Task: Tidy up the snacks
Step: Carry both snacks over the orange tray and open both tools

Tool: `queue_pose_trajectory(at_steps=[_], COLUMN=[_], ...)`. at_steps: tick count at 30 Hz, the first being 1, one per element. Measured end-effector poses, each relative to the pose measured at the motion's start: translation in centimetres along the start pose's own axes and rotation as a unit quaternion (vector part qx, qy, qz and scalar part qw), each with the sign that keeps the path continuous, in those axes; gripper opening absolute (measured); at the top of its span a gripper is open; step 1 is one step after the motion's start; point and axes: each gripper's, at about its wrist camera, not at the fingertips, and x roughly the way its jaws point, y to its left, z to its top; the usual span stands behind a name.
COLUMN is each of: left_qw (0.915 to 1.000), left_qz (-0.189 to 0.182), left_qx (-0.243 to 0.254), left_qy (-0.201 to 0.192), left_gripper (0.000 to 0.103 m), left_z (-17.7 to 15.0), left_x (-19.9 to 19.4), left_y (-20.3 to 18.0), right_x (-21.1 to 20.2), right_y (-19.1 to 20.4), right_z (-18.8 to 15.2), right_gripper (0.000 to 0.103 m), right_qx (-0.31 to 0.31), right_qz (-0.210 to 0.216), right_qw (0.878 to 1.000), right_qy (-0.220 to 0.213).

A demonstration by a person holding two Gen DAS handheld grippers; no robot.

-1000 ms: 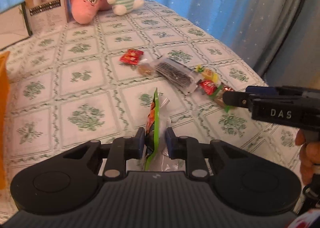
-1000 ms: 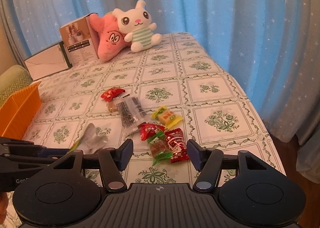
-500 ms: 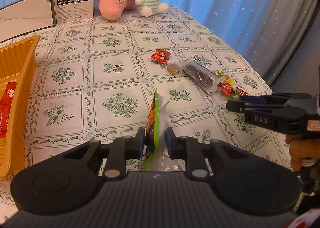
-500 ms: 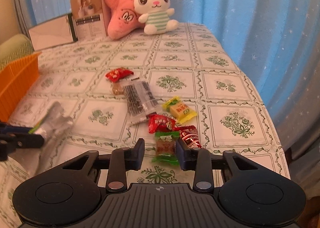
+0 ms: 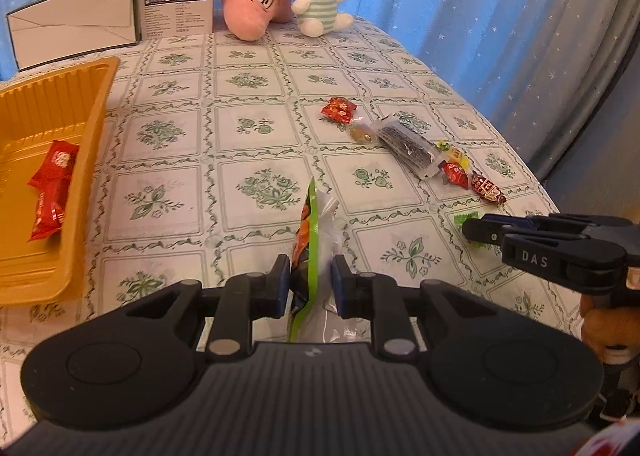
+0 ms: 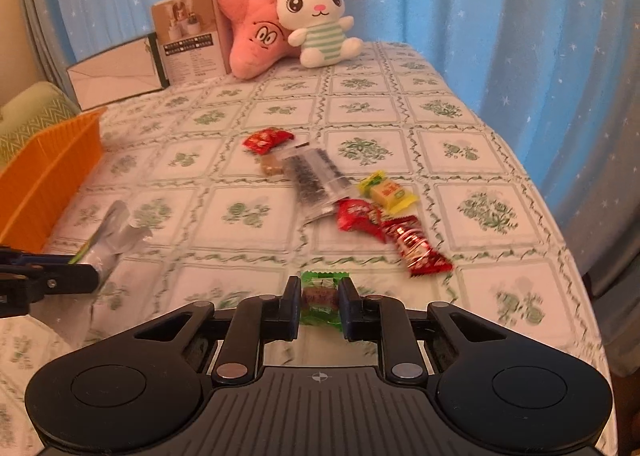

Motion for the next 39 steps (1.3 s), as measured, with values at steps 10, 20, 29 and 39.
queue_pose_trajectory(at_steps=[10, 20, 29, 39], left_qw=[0.9994, 0.9955, 0.9886, 0.9834], left_qz=[0.021, 0.052, 0.097, 0.139], left_qx=[-0.019, -0.047, -0.076, -0.086], left_qy=[-0.021, -0.064, -0.087, -0.079], left_gripper=[0.02, 0.02, 0.02, 0.02], left_z=[-1.1, -0.4, 0.6, 1.6], left_x=[-5.0, -10.8, -14.9, -14.6], left_y=[2.7, 6.7, 12.8, 19.2], right_x=[-3.8, -6.9, -6.2, -2.0], right_y=[4.3, 10.9, 19.0, 25.6], right_z=[-1.5, 1.7, 5.0, 7.3], right_gripper=[0.02, 0.02, 0.02, 0.02], right_qx=[0.014, -0.012, -0.045, -0.061], right_qz=[0.025, 0.073, 0.126, 0.172], right_qw=[1.0, 0.996, 0.989, 0.982], right_qy=[-0.01, -0.05, -0.059, -0.036])
